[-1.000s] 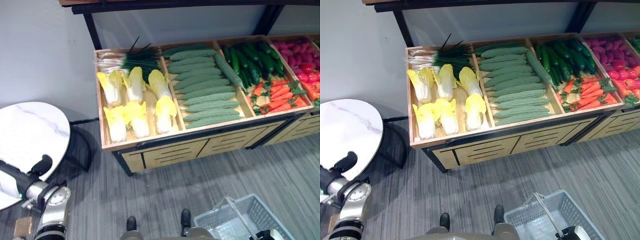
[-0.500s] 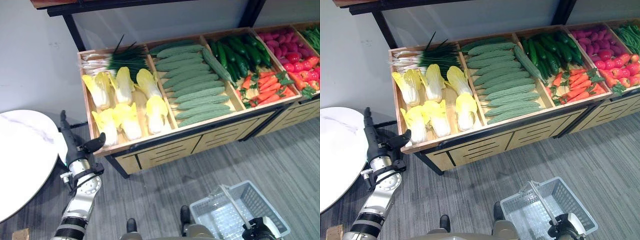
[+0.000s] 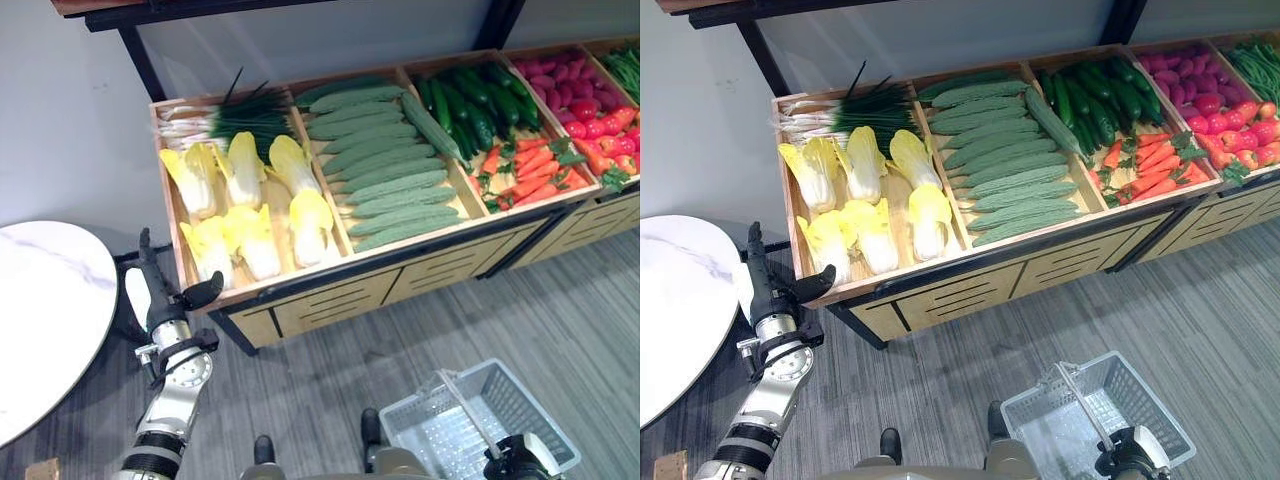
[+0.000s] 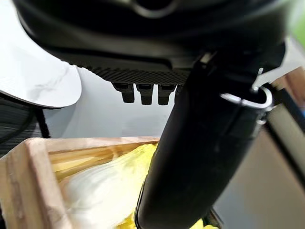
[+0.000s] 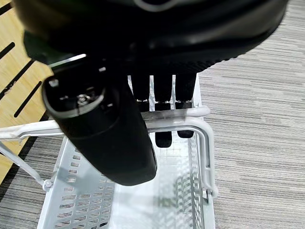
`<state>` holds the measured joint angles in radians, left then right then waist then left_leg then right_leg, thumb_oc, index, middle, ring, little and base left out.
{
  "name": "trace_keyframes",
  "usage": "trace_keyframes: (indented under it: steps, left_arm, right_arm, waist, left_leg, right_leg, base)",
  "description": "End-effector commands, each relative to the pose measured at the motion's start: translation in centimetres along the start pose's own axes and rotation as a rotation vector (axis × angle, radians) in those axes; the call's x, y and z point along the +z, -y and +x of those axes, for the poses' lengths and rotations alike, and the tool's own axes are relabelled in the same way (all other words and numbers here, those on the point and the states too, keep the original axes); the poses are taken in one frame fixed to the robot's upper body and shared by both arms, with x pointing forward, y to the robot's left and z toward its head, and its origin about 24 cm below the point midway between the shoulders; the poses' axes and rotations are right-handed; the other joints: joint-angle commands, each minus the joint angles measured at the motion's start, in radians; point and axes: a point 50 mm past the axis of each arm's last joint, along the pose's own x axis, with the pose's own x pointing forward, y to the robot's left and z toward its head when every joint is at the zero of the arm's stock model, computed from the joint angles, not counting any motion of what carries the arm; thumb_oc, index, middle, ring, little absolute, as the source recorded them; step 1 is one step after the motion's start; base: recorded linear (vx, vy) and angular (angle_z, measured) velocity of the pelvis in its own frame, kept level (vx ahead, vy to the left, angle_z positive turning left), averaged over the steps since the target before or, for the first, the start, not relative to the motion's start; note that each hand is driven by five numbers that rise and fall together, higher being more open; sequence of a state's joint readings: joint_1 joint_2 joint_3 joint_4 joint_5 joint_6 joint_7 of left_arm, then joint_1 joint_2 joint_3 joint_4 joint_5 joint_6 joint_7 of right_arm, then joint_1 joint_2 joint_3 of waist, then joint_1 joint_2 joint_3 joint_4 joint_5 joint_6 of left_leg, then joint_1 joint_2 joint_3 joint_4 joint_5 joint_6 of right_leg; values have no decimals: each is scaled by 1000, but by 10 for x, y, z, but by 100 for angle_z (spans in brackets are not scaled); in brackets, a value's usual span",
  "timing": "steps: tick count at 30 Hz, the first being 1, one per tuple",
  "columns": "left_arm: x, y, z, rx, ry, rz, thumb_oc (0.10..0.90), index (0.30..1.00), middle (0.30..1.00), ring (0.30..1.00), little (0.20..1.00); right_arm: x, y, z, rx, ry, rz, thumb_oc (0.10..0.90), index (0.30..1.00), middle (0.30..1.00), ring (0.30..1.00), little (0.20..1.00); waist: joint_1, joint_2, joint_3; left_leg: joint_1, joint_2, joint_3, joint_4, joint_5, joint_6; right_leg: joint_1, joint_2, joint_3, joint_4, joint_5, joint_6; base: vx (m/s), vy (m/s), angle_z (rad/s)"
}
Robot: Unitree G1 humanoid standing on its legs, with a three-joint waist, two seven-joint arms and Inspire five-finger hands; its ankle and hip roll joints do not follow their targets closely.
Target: Get the vegetables into the basket
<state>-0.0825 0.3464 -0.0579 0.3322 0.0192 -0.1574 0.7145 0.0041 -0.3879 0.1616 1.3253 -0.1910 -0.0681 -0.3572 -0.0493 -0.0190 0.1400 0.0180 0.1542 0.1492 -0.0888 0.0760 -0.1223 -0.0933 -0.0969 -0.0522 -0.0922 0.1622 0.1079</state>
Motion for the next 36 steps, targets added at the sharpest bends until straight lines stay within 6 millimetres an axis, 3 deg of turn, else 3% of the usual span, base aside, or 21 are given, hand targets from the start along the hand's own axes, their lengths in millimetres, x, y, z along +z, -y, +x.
trace_keyframes:
  steps: [1, 13, 17, 24, 25, 26, 36]
  left_arm:
    - [54, 3, 39, 89, 201, -94, 900, 1000, 1000, 1000, 1000]
    - [68, 18, 54, 45, 275, 63, 900, 1000, 1000, 1000, 1000]
    - [54, 25, 54, 50, 180, 67, 900, 1000, 1000, 1000, 1000]
    - [31, 21, 54, 118, 68, 133, 900, 1000, 1000, 1000, 1000]
    - [26, 20, 53, 114, 54, 152, 688, 704, 704, 704, 704]
    - [19, 18, 54, 106, 31, 195, 400, 300, 300, 300, 300]
    - [11, 4, 58, 156, -26, 185, 400, 300, 300, 300, 300]
  right_arm:
    - [14, 19, 7, -82, 45, -62, 400, 300, 300, 300, 300]
    - [35, 20, 9, -85, 114, -80, 400, 300, 300, 300, 300]
    - [43, 18, 9, -83, 137, -83, 400, 300, 300, 300, 300]
    - [45, 14, 8, -78, 148, -94, 400, 300, 300, 300, 300]
    - [45, 14, 8, -78, 149, -96, 400, 300, 300, 300, 300]
    - [45, 14, 8, -75, 148, -99, 400, 300, 300, 300, 300]
    - [40, 10, 6, -57, 140, -119, 400, 300, 300, 300, 300]
  waist:
    - [-16, -51, 2]
    - [-32, -60, 17]
    - [-36, -66, 19]
    - [-40, -76, 13]
    - [-41, -76, 12]
    - [-41, -77, 11]
    - [-44, -73, 0]
  left_leg:
    - [-22, -2, -43, 2, -30, -3]
    - [-46, -3, -33, 2, -29, 1]
    - [-52, -4, -30, 2, -28, 3]
    - [-35, -4, -23, 2, -37, 4]
    - [-31, -4, -21, 2, -38, 4]
    - [-27, -3, -19, 2, -40, 5]
    - [-2, -5, -12, 2, -50, 4]
  right_leg:
    - [14, -64, -1, 5, -31, 77]
    - [-28, -63, 19, 8, -21, 79]
    - [-36, -63, 24, 9, -19, 79]
    - [-28, -62, 35, 11, -24, 79]
    - [-27, -62, 38, 11, -24, 80]
    - [-24, -62, 40, 11, -26, 80]
    - [-5, -62, 42, 10, -32, 82]
  base:
    - [0, 0, 0]
    - [5, 13, -6]
    - [4, 5, -1]
    - [14, 8, -1]
    - [13, 14, -7]
    - [13, 14, -8]
    - [3, 3, -3]
